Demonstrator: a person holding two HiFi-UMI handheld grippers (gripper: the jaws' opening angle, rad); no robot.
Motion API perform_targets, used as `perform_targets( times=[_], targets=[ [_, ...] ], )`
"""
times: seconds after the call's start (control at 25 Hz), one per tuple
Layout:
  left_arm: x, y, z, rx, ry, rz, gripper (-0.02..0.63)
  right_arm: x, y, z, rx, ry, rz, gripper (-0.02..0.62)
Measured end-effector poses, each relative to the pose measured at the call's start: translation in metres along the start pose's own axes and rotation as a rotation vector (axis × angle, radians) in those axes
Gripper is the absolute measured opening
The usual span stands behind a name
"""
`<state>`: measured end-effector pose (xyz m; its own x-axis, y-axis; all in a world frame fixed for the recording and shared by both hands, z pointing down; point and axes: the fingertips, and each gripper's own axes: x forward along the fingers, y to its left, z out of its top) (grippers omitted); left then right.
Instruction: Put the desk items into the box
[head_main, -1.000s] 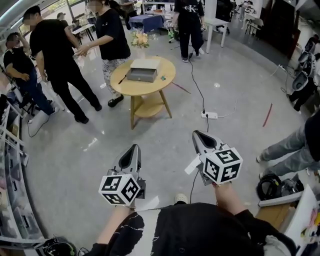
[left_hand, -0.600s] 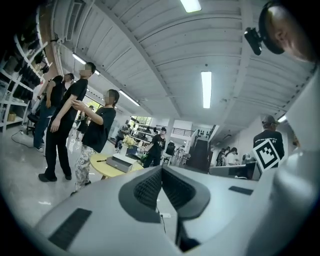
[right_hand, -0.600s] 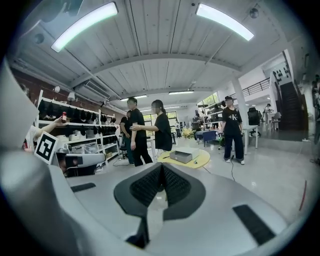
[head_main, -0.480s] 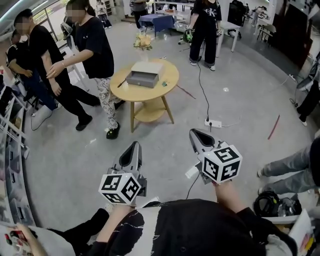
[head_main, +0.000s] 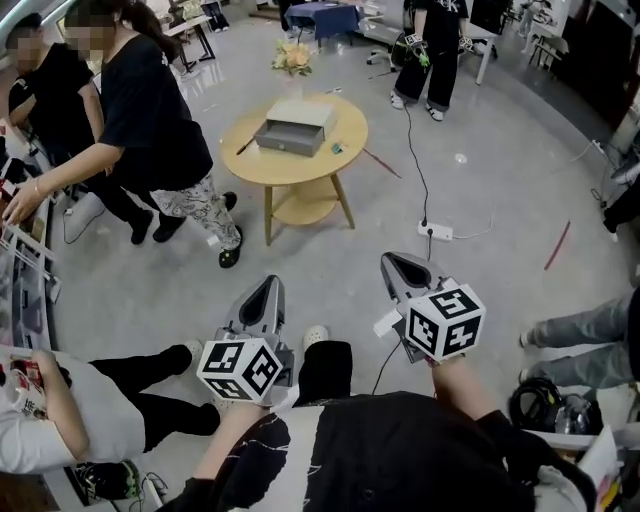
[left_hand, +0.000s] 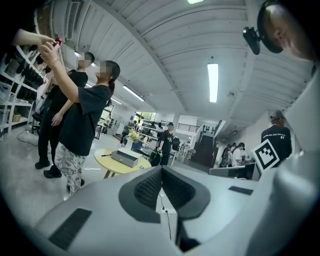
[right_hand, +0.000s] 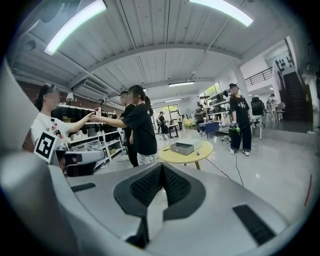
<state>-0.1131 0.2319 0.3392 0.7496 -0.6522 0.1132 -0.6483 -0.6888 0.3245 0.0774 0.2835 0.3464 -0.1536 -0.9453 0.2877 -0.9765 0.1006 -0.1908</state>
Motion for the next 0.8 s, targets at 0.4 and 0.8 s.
perform_targets(
  times=[0.4,0.8],
  targets=[
    [0.102,0.042,0.014,-0.035,0.037,-0.043,0.009,0.080,-0.046,0.017,0.025,0.048,-0.048,0.005],
    [0.203,0.088,0.072,0.017,0.045,-0.116,0.009,0.178,-0.079,0.073,0.056,0.024,-0.072,0.005]
  ],
)
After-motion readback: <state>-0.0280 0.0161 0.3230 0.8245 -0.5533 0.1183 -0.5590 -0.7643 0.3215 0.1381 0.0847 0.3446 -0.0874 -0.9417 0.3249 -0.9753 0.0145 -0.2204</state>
